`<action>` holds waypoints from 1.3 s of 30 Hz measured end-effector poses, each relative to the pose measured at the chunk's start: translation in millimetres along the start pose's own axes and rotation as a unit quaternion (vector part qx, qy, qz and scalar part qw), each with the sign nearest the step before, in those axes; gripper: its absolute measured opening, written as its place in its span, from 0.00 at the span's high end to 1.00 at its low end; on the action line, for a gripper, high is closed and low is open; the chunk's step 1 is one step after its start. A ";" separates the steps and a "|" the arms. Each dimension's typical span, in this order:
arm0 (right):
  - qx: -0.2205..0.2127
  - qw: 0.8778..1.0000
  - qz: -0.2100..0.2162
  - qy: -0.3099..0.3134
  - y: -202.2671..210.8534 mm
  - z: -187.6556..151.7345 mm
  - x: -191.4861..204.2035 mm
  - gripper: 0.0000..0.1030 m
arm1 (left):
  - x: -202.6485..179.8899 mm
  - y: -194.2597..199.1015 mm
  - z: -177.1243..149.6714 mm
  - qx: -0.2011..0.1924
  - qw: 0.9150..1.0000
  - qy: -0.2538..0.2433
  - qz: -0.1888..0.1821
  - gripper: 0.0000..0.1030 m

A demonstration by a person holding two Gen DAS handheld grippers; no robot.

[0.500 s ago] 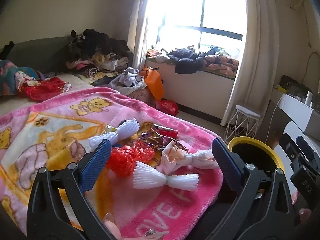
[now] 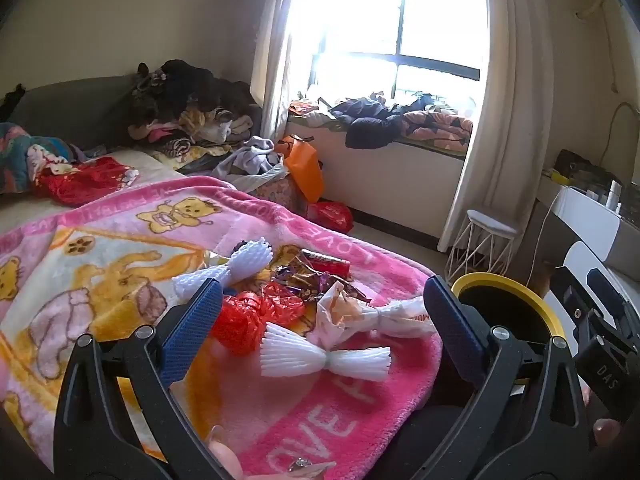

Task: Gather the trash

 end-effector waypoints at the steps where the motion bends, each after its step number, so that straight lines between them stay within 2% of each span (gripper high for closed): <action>1: 0.000 1.000 -0.001 0.001 0.2 0.2 0.2 0.06 | 1.6 1.4 -0.3 0.000 1.000 0.001 -0.001 0.10; 39: -0.001 1.000 0.000 0.002 2.4 0.9 2.3 0.06 | 1.9 2.3 -1.4 0.000 1.000 -0.003 -0.001 0.10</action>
Point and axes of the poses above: each gripper's, at about its wrist camera, not at the fingertips, and y roughly against the way its jaws point, x to its left, z to its top, the point moved 8 cm from there along -y, roughly the way its jaws point, and after that the axes turned 4 degrees about -z, right-handed, at the moved point
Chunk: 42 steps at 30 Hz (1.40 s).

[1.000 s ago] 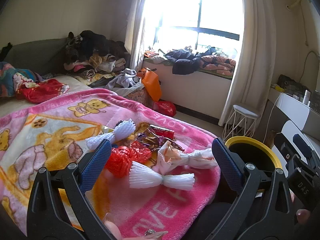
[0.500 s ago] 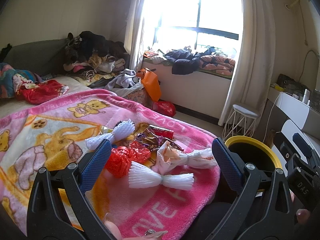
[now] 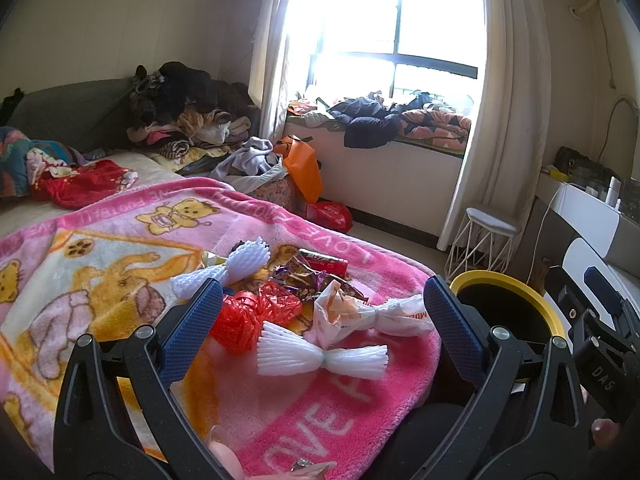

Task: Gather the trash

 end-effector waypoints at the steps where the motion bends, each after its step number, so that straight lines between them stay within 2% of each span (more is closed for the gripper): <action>1: 0.000 1.000 0.000 0.000 -0.1 -0.3 0.4 0.06 | -0.3 0.1 -0.1 0.000 1.000 0.000 0.000 0.10; 14: 0.002 1.000 -0.001 0.000 -1.1 -0.9 -0.5 0.06 | -3.2 -0.1 -0.4 0.002 1.000 0.000 -0.002 0.10; 22: 0.027 0.999 0.015 0.010 -9.9 -11.5 10.6 0.06 | 1.2 -9.5 -1.9 0.008 1.000 0.015 0.002 0.10; 27: 0.045 0.998 0.032 0.018 -25.4 -9.9 24.5 0.06 | 25.0 -20.8 3.4 0.011 0.999 0.031 0.018 0.10; 33: 0.078 0.994 0.071 0.034 -51.0 -11.4 56.0 0.06 | 66.3 -27.3 10.3 0.012 0.997 0.051 0.053 0.10; 42: 0.156 0.975 0.144 0.073 -95.3 -27.9 122.6 0.06 | 136.6 -35.9 13.9 0.019 0.990 0.079 0.111 0.10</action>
Point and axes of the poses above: each gripper's, at about its wrist camera, not at the fingertips, and y roughly against the way its jaws point, x to its left, z to its top, the point moved 8 cm from there along -y, roughly the way its jaws point, and after that the axes turned 4 degrees about -z, right-handed, at the moved point
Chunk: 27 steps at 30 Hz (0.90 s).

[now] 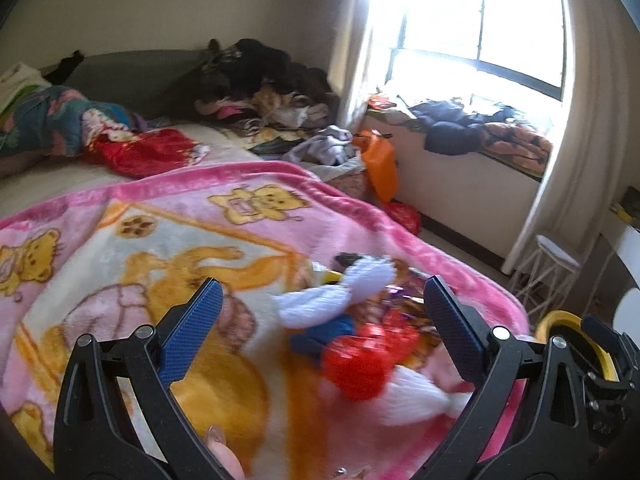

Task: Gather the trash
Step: 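Grasp the white foam mesh net with the left gripper while the right gripper grasps white tissue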

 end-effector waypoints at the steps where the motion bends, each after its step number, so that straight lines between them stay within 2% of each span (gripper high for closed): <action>1: 0.012 1.000 0.007 0.008 -8.0 0.3 6.8 0.06 | 7.0 -3.2 0.6 0.004 1.000 0.002 0.006 0.10; 4: 0.031 0.999 0.019 0.022 -26.5 -2.0 19.5 0.08 | 26.2 -13.6 -0.3 0.016 1.000 0.008 0.019 0.10; 7: 0.062 0.997 0.024 0.038 -47.6 -5.8 27.7 0.18 | 39.0 -25.6 -3.5 0.028 0.999 0.010 0.013 0.10; 13: 0.118 0.992 0.017 0.031 -89.5 -14.9 22.7 0.26 | 50.8 -62.9 -17.6 0.075 0.995 0.047 -0.035 0.10; 17: 0.151 0.988 0.012 0.028 -114.1 -22.9 18.0 0.33 | 52.4 -91.3 -29.6 0.122 0.984 0.108 -0.078 0.10; 19: 0.162 0.987 0.015 0.019 -123.9 -26.2 16.0 0.39 | 54.3 -102.5 -37.3 0.143 0.977 0.134 -0.085 0.11; 23: 0.184 0.982 0.038 0.009 -133.9 -33.8 16.1 0.68 | 51.7 -114.7 -53.1 0.179 0.962 0.175 -0.106 0.30; 25: 0.179 0.983 0.044 0.013 -130.6 -34.0 18.2 0.74 | 49.2 -114.4 -56.3 0.185 0.959 0.182 -0.113 0.49; 27: 0.174 0.983 0.051 0.015 -126.2 -34.2 19.8 0.82 | 44.9 -111.9 -56.8 0.181 0.960 0.178 -0.120 0.64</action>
Point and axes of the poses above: each gripper's, at about its wrist camera, not at the fingertips, and y roughly against the way its jaws point, x to its left, z to its top, the point moved 8 cm from there along -y, roughly the way its jaws point, and after that the axes turned 4 degrees about -z, right-handed, at the moved point
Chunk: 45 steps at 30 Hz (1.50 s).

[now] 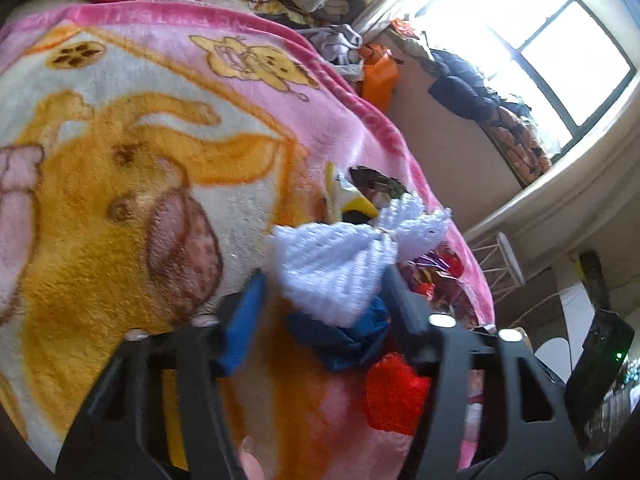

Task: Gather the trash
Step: 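Grasp the white foam mesh net with the left gripper while the right gripper grasps white tissue, then carry the mesh net and tissue in both grippers over the yellow-rimmed bin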

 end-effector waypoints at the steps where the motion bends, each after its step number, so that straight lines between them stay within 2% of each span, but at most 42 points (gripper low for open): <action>1: -0.002 1.000 0.003 -0.002 1.9 -0.6 0.3 0.83 | -2.2 1.9 -0.8 -0.003 1.000 -0.005 0.002 0.69; 4: -0.010 1.000 0.014 -0.017 12.5 -2.9 -3.3 0.86 | -9.9 8.4 1.2 -0.016 1.000 -0.017 -0.002 0.77; 6: -0.015 0.999 0.019 -0.024 19.0 -2.2 -5.0 0.93 | -16.7 15.8 3.2 -0.028 0.999 -0.032 -0.002 0.79; 11: -0.034 0.998 0.034 -0.046 38.9 -1.1 -12.7 0.93 | -42.8 40.6 14.8 -0.072 0.994 -0.080 0.002 0.80; 17: -0.072 0.994 0.043 -0.066 69.0 11.1 -24.0 0.94 | -76.5 55.0 19.6 -0.091 0.988 -0.121 0.006 0.81; 30: -0.132 0.984 0.024 -0.118 122.6 27.2 -75.4 0.94 | -132.3 50.2 3.2 -0.092 0.979 -0.182 -0.002 0.81; 45: -0.167 0.966 -0.021 -0.196 161.9 9.1 -159.3 0.94 | -188.6 30.0 -44.3 -0.065 0.965 -0.254 -0.026 0.81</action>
Point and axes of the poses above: each gripper's, at about its wrist camera, not at the fingertips, and y roughly against the way its jaws point, x to its left, z to its top, the point moved 8 cm from there along -y, roughly the way its jaws point, and after that the axes turned 4 degrees about -z, right-handed, at the moved point
